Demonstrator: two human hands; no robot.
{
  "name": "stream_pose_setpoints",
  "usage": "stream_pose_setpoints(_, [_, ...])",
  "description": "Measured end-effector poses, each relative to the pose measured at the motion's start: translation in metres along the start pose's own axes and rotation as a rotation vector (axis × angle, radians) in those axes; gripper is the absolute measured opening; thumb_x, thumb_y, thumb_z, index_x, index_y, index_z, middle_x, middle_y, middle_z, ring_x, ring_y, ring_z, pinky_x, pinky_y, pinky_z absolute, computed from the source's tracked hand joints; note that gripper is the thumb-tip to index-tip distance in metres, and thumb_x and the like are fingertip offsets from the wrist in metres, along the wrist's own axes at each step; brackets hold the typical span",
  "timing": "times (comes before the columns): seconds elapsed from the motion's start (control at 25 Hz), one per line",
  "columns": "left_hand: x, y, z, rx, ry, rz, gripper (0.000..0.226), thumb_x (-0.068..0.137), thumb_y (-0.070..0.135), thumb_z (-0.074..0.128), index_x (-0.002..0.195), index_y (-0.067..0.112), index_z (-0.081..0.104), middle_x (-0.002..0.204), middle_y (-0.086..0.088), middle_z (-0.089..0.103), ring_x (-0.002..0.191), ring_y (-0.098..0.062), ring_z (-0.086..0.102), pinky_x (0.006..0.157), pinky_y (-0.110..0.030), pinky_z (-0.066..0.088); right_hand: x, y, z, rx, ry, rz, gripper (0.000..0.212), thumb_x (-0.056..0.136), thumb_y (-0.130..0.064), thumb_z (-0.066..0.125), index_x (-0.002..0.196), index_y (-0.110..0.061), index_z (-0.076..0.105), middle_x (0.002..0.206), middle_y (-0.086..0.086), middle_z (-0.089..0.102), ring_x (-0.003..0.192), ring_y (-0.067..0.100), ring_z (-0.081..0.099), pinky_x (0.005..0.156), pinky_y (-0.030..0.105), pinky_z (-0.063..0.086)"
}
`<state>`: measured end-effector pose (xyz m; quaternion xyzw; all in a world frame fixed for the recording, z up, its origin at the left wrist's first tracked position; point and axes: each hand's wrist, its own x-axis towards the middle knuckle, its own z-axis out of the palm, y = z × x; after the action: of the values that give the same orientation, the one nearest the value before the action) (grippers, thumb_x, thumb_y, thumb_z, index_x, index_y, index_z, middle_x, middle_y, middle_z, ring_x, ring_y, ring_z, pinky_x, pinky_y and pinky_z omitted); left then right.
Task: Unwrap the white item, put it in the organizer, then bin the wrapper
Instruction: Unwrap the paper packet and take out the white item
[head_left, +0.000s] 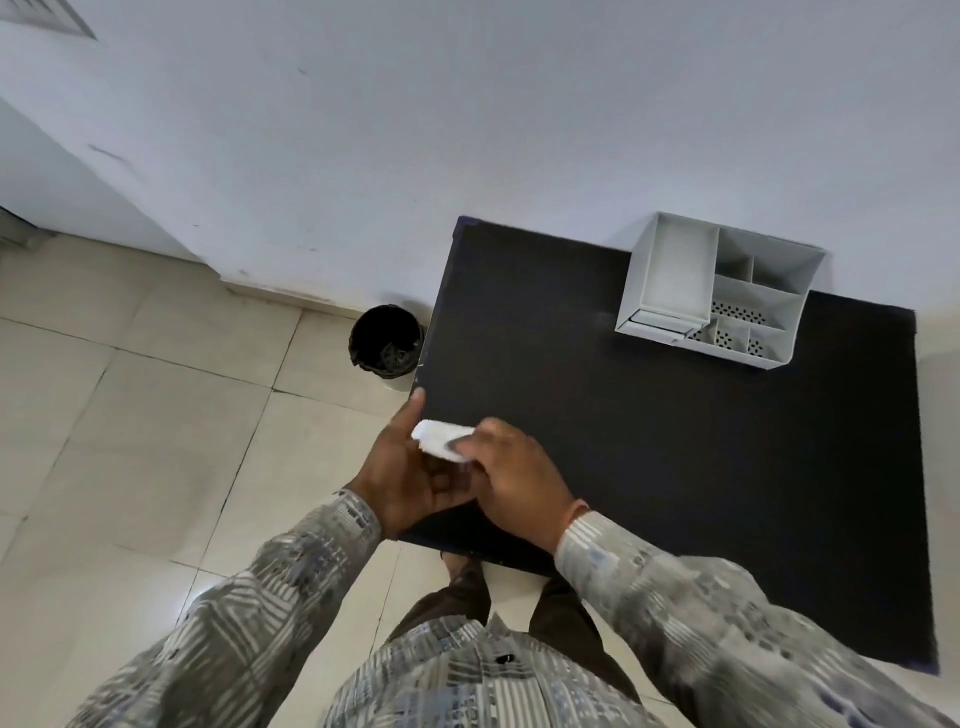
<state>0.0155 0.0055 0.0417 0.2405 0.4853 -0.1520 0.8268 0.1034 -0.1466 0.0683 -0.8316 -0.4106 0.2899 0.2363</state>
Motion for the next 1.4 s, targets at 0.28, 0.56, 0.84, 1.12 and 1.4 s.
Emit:
stream_pose_setpoints(0.28, [-0.003,0.027,0.046,0.147,-0.241,0.266,0.055,0.098,-0.002,0.058,0.152,0.008,0.054,0.146,-0.024,0.066,0.131,-0.049,0.064,0.103,-0.063,0.054,-0.027,0.006,-0.074,0.084,0.264,0.185,0.037,0.099,-0.027,0.064,0.135,-0.019,0.067,0.123,-0.001,0.072,0.120,0.021,0.059,0.110,0.037,0.047])
stream_pose_setpoints(0.56, [-0.020,0.034,0.066,0.237,-0.226,0.340,0.051,0.102,-0.001,0.058,0.148,0.021,0.058,0.141,-0.018,0.071,0.125,-0.048,0.069,0.080,-0.056,0.063,-0.034,-0.002,-0.088,0.388,0.110,0.443,0.064,0.094,-0.031,0.074,0.152,-0.030,0.046,0.104,-0.006,0.072,0.106,0.012,0.065,0.096,0.025,0.048])
stream_pose_setpoints(0.84, [-0.034,0.035,0.080,0.309,-0.228,0.386,0.053,0.091,-0.012,0.068,0.133,0.020,0.066,0.119,-0.012,0.079,0.114,-0.041,0.073,0.083,-0.057,0.066,-0.039,-0.008,-0.072,0.399,0.306,0.461,0.069,0.093,-0.028,0.076,0.154,-0.029,0.044,0.103,-0.007,0.073,0.119,0.018,0.060,0.108,0.034,0.046])
stream_pose_setpoints(1.12, [-0.037,0.030,0.095,0.408,-0.203,0.363,0.062,0.086,-0.024,0.060,0.129,0.020,0.064,0.122,-0.012,0.070,0.112,-0.040,0.068,0.062,-0.043,0.064,-0.058,-0.009,-0.086,0.631,0.274,0.453,0.062,0.101,-0.021,0.065,0.156,-0.034,0.039,0.106,0.001,0.069,0.107,0.015,0.067,0.091,0.019,0.048])
stream_pose_setpoints(1.4, [-0.034,0.031,0.103,0.377,-0.234,0.360,0.064,0.086,-0.022,0.063,0.137,0.017,0.062,0.126,-0.015,0.072,0.116,-0.043,0.069,0.073,-0.054,0.066,-0.070,-0.003,-0.099,0.636,0.274,0.432,0.061,0.099,-0.023,0.070,0.152,-0.035,0.044,0.107,-0.006,0.068,0.110,0.010,0.065,0.098,0.024,0.047])
